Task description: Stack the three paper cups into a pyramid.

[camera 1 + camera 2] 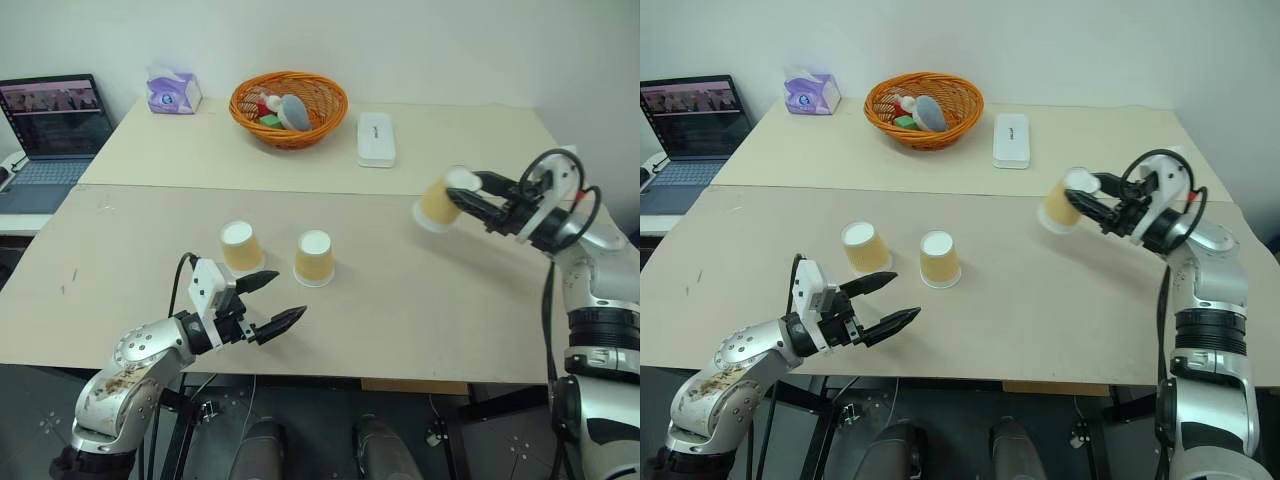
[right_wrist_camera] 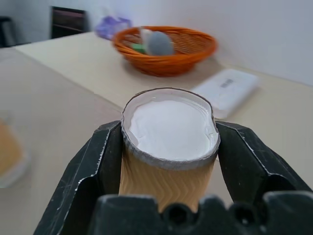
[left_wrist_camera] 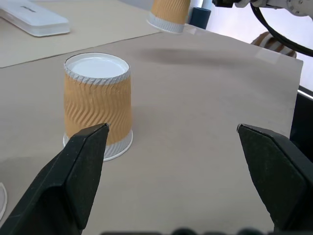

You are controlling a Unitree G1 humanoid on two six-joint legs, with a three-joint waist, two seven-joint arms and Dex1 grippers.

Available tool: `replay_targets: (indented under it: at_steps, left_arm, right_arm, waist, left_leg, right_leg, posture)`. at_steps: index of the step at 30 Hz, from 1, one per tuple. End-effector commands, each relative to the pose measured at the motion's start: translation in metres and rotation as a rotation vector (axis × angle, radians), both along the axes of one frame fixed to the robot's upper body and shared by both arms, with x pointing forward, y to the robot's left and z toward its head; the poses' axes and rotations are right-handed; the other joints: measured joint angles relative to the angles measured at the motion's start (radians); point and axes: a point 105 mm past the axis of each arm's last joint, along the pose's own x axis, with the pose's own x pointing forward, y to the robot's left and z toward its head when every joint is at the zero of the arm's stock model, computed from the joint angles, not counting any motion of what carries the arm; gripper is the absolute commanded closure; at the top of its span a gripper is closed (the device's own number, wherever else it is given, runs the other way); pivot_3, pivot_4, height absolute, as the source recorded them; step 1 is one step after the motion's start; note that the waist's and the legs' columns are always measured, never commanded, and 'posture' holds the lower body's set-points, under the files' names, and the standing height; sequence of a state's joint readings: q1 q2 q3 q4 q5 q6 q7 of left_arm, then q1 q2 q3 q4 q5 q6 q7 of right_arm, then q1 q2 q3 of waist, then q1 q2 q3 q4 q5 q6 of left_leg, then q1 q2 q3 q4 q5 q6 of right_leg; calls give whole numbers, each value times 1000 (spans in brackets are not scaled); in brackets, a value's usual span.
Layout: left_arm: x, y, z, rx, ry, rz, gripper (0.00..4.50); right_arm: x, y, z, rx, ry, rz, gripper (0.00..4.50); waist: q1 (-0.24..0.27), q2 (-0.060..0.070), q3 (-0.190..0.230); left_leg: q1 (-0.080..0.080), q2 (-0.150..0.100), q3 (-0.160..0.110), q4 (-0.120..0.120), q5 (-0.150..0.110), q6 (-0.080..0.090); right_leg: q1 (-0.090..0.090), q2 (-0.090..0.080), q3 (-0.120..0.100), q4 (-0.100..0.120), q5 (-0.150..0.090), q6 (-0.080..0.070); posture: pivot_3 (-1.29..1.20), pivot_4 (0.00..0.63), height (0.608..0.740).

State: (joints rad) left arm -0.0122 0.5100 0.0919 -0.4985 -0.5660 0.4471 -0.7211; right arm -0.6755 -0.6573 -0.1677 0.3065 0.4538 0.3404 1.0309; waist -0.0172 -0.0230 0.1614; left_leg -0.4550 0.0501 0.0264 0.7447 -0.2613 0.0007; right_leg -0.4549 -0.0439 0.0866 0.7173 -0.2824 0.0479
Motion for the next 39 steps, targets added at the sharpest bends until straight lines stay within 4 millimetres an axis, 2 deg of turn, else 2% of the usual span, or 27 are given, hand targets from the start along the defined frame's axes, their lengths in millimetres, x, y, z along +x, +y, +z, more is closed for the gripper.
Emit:
replay_targets:
  at_steps: [1, 9, 17, 39]
  left_arm:
    - [2, 3, 16, -11, -109, 58, 0]
    - [-12, -1, 7, -5, -64, 19, 0]
    - [-15, -2, 7, -16, -56, 29, 0]
    - [-12, -7, 11, -42, -49, 38, 0]
  right_arm:
    - [-15, 32, -2, -51, 13, 178, 1863]
    - [-18, 62, -23, -113, 73, 322, 1863]
    - [-14, 79, -35, -113, 70, 361, 1863]
    - [1, 76, -41, -129, 37, 325, 1863]
  waist:
    - [4, 0, 0]
    - [2, 0, 0]
    - [0, 0, 0]
    - [0, 0, 0]
  left_leg:
    - [0, 0, 0, 0, 0, 0]
    - [0, 0, 0, 0, 0, 0]
    - [0, 0, 0, 0, 0, 0]
    - [0, 0, 0, 0, 0, 0]
  right_leg:
    - [0, 0, 0, 0, 0, 0]
    - [0, 0, 0, 0, 0, 0]
    - [0, 0, 0, 0, 0, 0]
    - [0, 0, -1, 0, 0, 0]
  posture:
    - [0, 150, 675]
    - [0, 150, 675]
    - [0, 150, 675]
    - [0, 150, 675]
